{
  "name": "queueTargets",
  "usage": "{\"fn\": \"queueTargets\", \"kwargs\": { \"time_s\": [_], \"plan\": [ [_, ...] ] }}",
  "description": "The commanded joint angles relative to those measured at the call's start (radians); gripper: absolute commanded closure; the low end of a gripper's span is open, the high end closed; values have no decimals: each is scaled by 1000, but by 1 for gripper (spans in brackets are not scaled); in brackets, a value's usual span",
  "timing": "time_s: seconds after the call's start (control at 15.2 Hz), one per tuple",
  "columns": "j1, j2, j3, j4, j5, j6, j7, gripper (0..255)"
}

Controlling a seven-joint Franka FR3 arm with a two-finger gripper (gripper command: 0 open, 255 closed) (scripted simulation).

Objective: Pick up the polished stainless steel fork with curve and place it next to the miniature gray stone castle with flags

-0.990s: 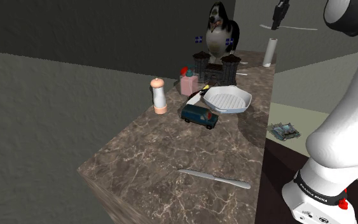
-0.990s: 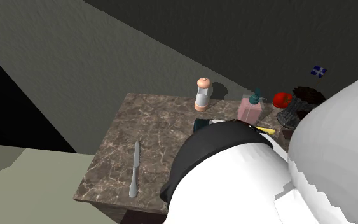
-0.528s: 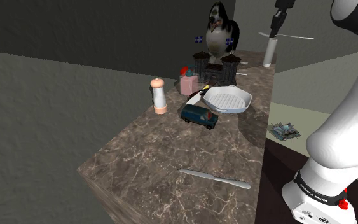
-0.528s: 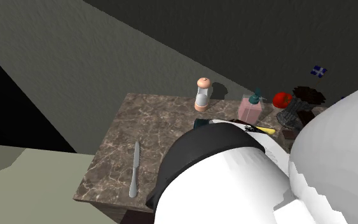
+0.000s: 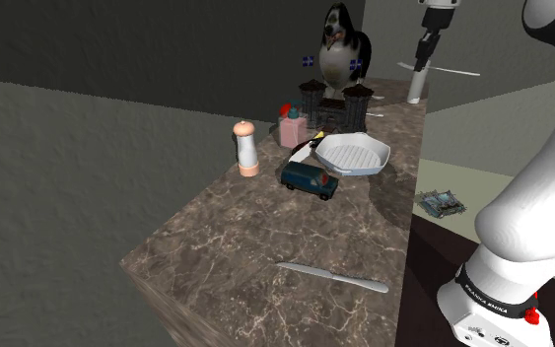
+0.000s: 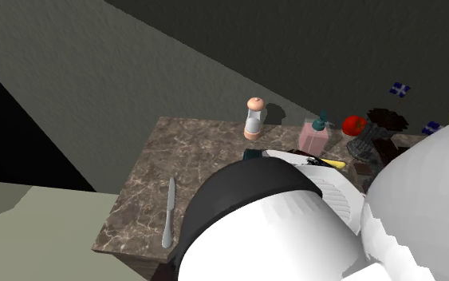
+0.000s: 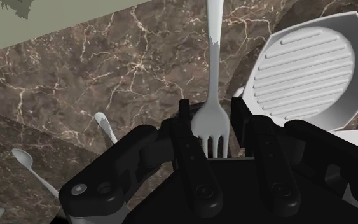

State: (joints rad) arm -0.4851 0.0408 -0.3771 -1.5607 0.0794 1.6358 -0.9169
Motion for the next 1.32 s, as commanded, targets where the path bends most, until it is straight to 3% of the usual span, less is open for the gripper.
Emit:
{"fn": "queueTargets", "kwargs": {
  "time_s": [0.0,1.25],
  "plan": [
    [2,-11,1,-45,-4,36,0,255],
    [5,-18,4,-309,-2,293,-13,255]
  ]
}}
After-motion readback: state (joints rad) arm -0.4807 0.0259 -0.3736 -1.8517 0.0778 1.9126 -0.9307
